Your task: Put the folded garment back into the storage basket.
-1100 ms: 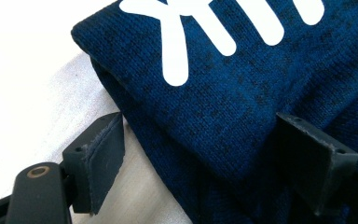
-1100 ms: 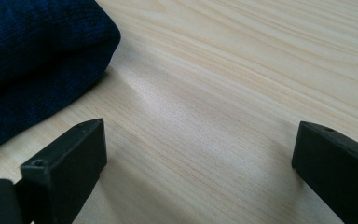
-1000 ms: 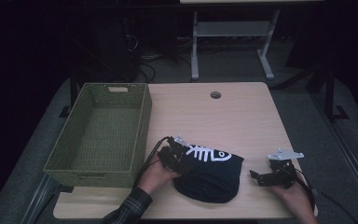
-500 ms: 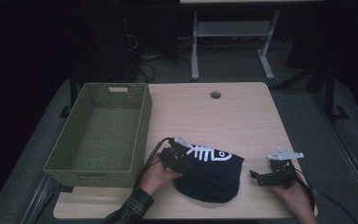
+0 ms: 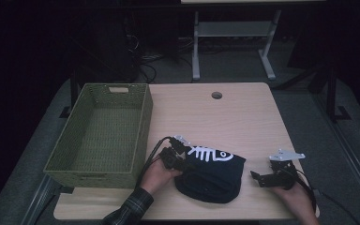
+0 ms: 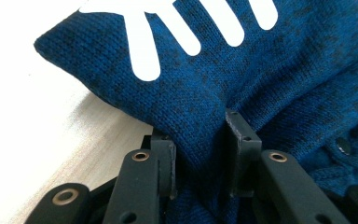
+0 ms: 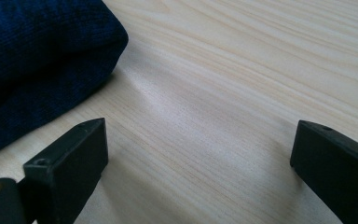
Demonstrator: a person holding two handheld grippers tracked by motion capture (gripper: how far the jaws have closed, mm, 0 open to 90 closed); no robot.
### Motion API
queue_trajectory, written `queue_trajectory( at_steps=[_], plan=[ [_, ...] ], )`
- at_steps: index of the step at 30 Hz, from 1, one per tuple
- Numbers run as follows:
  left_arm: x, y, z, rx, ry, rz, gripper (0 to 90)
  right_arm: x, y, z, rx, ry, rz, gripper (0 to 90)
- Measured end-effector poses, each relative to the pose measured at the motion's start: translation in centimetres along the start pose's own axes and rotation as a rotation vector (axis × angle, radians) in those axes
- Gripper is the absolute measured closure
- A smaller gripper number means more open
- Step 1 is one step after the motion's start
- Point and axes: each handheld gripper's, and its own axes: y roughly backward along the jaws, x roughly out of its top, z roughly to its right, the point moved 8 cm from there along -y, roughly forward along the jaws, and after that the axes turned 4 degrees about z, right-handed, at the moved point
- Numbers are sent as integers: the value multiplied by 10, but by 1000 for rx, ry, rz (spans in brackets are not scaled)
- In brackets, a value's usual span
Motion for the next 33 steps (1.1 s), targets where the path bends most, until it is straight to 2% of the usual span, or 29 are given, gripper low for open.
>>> queue_trajectory(
  at_steps=[2,10,13,24,33],
  plan=[
    [2,2,0,2,-4,-2,700,0,0,0,0,0,0,34],
    [21,22,8,5,-6,47,702,0,0,0,-2,-8,-4,34],
    [28,28,12,-15,0,58,700,0,0,0,-2,-7,-3,34],
    [49,51,27,5,-54,25,700,0,0,0,-2,-7,-1,34],
    [66,73,39,5,-82,24,700,0,0,0,-2,-7,-1,34]
  ],
)
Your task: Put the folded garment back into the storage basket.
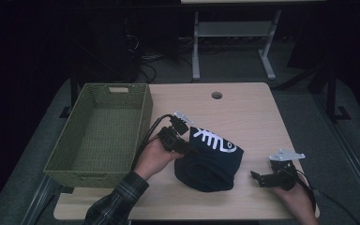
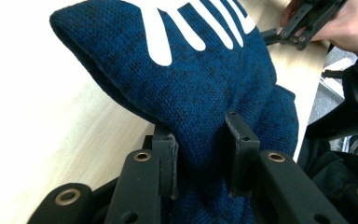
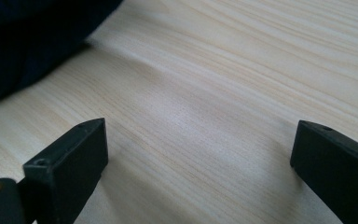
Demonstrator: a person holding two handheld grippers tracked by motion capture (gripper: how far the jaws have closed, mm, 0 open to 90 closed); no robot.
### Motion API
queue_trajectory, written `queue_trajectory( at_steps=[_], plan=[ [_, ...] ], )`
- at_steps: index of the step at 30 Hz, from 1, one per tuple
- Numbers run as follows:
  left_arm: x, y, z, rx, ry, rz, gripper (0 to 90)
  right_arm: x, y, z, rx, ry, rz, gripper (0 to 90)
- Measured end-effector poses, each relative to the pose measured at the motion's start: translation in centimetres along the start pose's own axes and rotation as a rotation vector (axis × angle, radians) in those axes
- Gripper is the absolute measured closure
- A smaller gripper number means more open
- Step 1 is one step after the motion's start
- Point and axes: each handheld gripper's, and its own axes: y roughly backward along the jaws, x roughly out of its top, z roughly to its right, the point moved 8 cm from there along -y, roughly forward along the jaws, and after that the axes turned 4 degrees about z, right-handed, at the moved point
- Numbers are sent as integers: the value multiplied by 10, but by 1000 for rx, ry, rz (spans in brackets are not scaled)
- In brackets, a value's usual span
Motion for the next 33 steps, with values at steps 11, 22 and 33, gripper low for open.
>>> queue_trajectory(
  at_steps=[11,22,33],
  plan=[
    [19,38,0,8,-23,-4,701,0,0,0,1,-1,0,33],
    [31,79,-4,14,-9,24,700,0,0,0,1,-1,0,33],
    [33,115,-9,37,11,45,700,0,0,0,1,0,0,33]
  ],
)
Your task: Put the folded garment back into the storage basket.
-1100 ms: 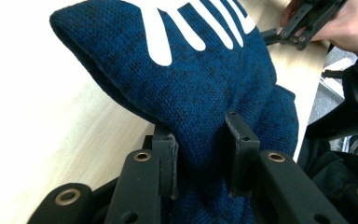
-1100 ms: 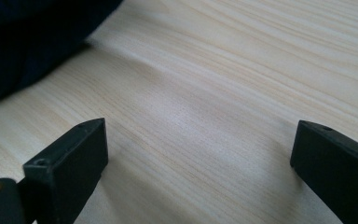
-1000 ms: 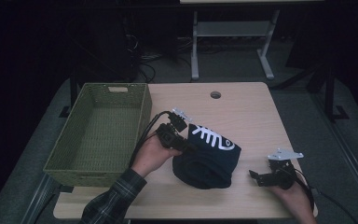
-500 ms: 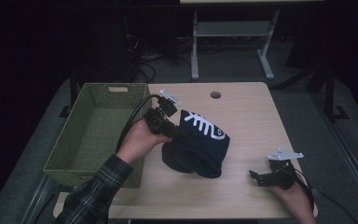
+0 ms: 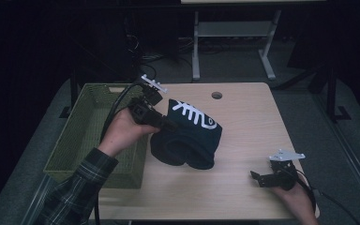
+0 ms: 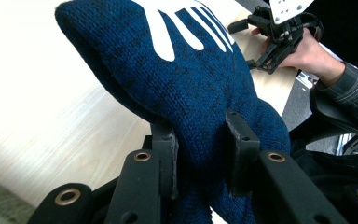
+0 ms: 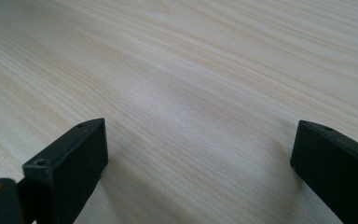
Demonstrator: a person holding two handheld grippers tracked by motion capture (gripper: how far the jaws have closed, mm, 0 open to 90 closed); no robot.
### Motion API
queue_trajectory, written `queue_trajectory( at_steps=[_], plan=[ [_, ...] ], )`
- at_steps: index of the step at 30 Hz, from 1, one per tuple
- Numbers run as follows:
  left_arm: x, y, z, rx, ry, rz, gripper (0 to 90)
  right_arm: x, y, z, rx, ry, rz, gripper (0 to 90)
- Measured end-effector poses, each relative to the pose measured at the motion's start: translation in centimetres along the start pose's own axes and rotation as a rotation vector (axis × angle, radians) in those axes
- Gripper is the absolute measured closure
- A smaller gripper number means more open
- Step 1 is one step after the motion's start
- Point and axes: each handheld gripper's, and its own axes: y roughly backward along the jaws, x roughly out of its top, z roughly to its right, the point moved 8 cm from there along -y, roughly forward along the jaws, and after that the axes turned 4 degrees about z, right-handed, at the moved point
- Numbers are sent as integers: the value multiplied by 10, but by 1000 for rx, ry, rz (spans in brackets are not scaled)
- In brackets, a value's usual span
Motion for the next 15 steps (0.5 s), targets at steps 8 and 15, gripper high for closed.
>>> queue_trajectory(
  at_steps=[8,15],
  plan=[
    [-1,34,-5,30,15,17,700,0,0,0,0,0,0,33],
    [-7,59,-11,44,44,41,700,0,0,0,0,-1,0,33]
  ],
)
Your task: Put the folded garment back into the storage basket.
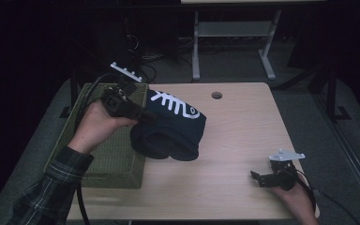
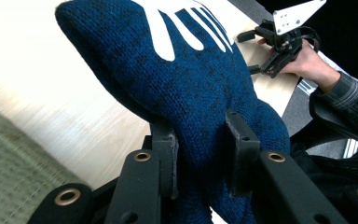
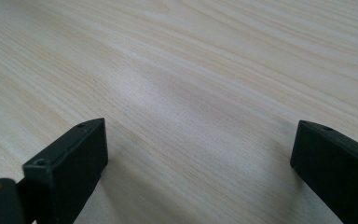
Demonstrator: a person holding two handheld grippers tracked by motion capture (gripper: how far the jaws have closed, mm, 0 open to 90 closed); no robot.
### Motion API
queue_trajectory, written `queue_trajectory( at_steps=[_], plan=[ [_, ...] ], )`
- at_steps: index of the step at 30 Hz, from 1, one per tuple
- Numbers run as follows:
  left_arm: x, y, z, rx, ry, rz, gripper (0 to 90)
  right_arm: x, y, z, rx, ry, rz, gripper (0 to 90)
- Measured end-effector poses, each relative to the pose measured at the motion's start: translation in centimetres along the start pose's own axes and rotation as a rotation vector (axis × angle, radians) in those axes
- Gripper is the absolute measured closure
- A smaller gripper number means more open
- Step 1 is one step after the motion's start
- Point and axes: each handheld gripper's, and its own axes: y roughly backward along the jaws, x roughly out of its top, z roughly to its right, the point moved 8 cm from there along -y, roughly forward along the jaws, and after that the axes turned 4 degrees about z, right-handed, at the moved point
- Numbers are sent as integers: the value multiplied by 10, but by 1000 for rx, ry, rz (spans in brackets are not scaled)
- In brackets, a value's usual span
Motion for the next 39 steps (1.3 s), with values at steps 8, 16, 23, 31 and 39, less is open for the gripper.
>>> queue_trajectory(
  at_steps=[8,16,23,31,39],
  plan=[
    [-7,26,-7,26,22,-1,700,0,0,0,0,0,0,33],
    [-16,56,-17,73,45,-1,699,0,0,0,0,0,0,33],
    [-30,80,-31,113,82,7,700,0,0,0,0,0,0,33],
    [-42,98,-44,135,110,38,699,0,0,0,0,1,-1,34],
    [-58,115,-57,131,133,79,700,0,0,0,-1,1,-1,34]
  ],
)
